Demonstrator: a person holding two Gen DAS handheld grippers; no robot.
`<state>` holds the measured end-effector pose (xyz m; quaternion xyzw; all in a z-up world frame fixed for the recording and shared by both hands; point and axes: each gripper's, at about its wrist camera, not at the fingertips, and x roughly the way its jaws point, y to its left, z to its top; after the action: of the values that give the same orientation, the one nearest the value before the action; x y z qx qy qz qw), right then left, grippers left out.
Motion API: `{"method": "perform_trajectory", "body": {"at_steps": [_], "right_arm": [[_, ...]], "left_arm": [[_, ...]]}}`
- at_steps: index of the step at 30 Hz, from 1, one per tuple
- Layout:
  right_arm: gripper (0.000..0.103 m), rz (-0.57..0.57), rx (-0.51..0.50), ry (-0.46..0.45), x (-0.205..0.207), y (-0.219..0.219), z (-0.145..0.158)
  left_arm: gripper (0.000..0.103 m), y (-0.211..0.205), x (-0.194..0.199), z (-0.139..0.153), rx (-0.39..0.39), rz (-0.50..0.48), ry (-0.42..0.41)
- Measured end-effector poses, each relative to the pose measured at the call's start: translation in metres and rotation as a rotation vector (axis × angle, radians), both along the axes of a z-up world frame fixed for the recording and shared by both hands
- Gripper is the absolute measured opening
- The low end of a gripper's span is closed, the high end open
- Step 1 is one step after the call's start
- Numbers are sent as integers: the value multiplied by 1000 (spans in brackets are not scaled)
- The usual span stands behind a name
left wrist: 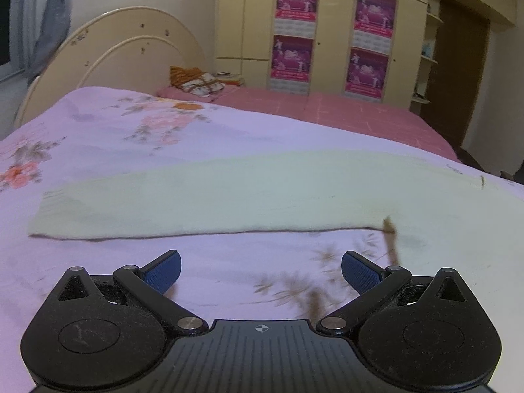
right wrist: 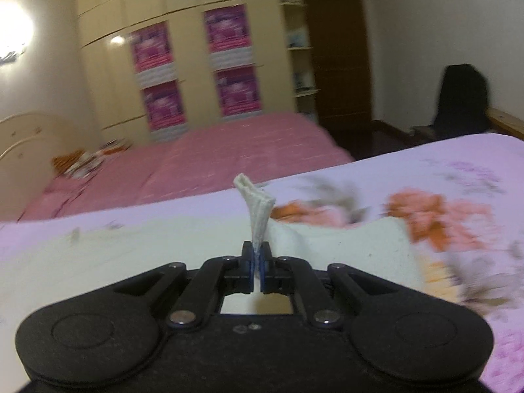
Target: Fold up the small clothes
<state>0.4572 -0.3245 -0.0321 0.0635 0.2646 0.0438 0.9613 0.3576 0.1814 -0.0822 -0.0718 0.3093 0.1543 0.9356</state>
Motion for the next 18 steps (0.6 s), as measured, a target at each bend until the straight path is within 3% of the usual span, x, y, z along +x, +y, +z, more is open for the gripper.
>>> {"method": "perform_trajectory", "body": {"at_steps": [10,16,17,18], "right_arm": [[4,237,-66,39,-4,107,-10],[5,319,-96,67,-3,147,-22],[6,328,-107,68,-3,152,-24],[13,341,-110,71,-5,155,-25]], "left_arm": [[103,6,-14,-8,-64,-19,2],[103,-5,-6,-6,-118,-46,-15],[103,-9,-4,-5,-123,-54,-18],[103,-13,0,-3,-131,-66,-23]]}}
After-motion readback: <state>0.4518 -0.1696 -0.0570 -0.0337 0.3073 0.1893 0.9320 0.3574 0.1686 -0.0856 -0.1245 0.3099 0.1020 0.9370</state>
